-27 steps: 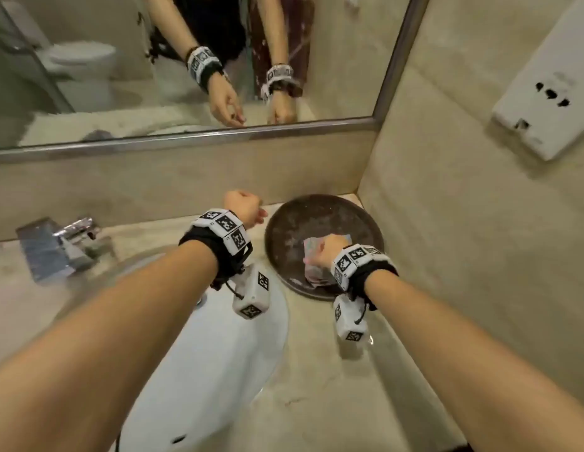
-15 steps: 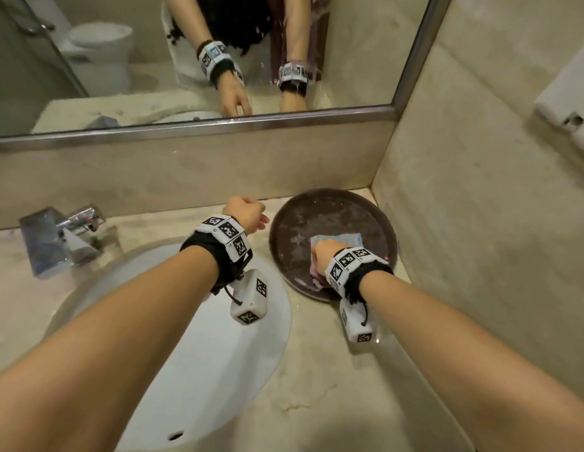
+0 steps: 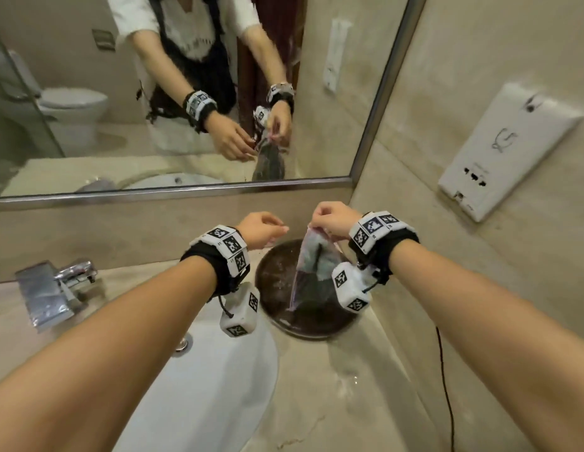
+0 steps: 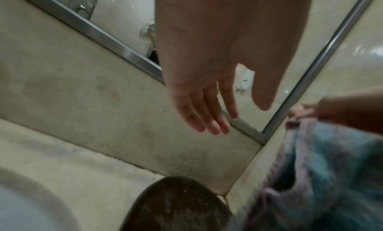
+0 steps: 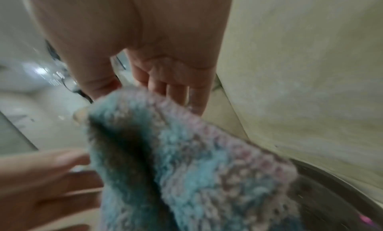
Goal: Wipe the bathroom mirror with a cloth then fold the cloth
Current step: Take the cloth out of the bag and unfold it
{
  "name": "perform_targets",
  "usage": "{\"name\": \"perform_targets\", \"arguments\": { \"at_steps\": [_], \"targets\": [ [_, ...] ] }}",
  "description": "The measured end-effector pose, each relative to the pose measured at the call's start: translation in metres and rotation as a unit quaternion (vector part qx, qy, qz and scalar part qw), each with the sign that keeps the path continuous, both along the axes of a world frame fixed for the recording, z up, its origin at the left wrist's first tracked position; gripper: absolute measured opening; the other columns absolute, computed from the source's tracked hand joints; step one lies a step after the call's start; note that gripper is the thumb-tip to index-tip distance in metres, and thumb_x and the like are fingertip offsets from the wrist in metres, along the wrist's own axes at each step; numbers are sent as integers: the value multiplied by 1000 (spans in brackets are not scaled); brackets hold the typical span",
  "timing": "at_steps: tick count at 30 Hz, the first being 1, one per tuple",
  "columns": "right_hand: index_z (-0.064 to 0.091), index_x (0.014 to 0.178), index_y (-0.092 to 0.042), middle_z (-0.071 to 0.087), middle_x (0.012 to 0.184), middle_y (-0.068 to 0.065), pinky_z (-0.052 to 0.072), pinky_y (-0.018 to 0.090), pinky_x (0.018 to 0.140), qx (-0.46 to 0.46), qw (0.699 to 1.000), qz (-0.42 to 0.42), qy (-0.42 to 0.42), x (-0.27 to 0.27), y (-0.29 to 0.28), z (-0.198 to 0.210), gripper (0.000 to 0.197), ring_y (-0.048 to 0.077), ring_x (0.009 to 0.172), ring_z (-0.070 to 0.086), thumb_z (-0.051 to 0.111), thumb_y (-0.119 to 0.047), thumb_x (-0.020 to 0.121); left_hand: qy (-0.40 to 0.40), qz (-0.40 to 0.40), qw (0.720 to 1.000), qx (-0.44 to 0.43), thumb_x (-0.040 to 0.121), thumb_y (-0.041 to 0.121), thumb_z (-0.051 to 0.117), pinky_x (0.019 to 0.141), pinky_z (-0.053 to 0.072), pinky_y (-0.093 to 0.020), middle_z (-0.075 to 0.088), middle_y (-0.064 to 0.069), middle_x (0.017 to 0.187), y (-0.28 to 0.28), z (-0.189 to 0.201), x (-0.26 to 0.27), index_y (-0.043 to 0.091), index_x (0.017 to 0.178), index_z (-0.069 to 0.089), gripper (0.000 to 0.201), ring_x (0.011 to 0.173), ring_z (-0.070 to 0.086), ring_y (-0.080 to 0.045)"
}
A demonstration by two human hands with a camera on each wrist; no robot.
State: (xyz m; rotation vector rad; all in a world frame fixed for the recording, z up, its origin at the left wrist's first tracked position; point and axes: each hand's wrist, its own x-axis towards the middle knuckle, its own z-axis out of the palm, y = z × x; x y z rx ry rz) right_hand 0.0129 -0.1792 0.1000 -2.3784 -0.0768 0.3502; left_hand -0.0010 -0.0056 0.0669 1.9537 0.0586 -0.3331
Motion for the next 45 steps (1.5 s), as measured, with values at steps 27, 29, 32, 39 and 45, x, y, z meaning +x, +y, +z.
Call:
{"name": "perform_targets", "arguments": {
  "at_steps": [27,29,32,39,45],
  "targets": [
    [56,93,-14,55,87,4,44,33,78,228,970,72,-33,-36,59,207,9,21,89,50,50,-21,95,-396,76,914,48,97,16,46,52,33,-16,46,9,67,90,245,-20,16,82,52,16,60,40,-1],
    [57,97,-12,58,84,3,47,27,68,256,962,71,-56,-41,65,220,8,19,82,56,52,-18,94,-395,84,913,56,97,17,46,52,33,-13,47,9,68,98,253,-17,13,88,54,12,63,42,-5],
    [58,75,-11,54,68,1,42,19,57,142,970,35,-194,-42,69,237,16,9,62,52,58,-14,91,-372,59,926,28,97,18,46,52,33,-20,48,6,68,98,264,-13,16,83,54,17,63,42,-7],
    [50,57,-20,49,60,-3,35,20,51,27,965,-61,-253,-24,57,228,33,12,60,47,62,-19,89,-281,-9,951,-130,98,4,38,53,39,-11,47,-1,72,59,278,-17,11,70,49,30,63,44,-6],
    [47,82,-23,64,89,9,54,44,83,328,896,-102,-282,-9,73,200,23,31,89,64,66,-10,80,-280,6,952,-122,96,-4,34,104,39,-29,54,-18,127,40,291,-11,-13,111,57,29,119,51,-24]
  ]
}}
